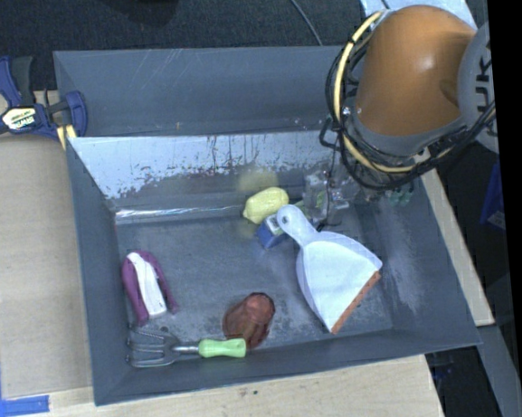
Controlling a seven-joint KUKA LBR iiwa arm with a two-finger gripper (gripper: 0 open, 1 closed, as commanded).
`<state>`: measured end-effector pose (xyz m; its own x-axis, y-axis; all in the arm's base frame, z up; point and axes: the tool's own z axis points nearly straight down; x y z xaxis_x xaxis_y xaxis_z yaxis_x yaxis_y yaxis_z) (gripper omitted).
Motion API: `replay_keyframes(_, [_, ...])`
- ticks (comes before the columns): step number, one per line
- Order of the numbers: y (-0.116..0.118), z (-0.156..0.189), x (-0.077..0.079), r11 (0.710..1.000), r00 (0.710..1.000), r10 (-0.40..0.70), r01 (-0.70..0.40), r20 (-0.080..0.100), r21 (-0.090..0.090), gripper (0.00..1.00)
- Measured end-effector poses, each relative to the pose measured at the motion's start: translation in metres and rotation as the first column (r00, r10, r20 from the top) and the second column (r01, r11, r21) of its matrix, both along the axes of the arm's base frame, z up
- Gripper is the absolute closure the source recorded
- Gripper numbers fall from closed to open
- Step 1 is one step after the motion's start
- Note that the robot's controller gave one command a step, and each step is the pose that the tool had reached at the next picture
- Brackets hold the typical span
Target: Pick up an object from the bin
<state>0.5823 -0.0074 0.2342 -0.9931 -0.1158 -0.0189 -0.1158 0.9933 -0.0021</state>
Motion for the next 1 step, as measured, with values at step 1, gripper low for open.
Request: replay_keyframes(1, [0.0005, -0.0016, -0.0009, 1.000, 1.000, 0.001, -0.001, -0.004, 0.000, 1.00])
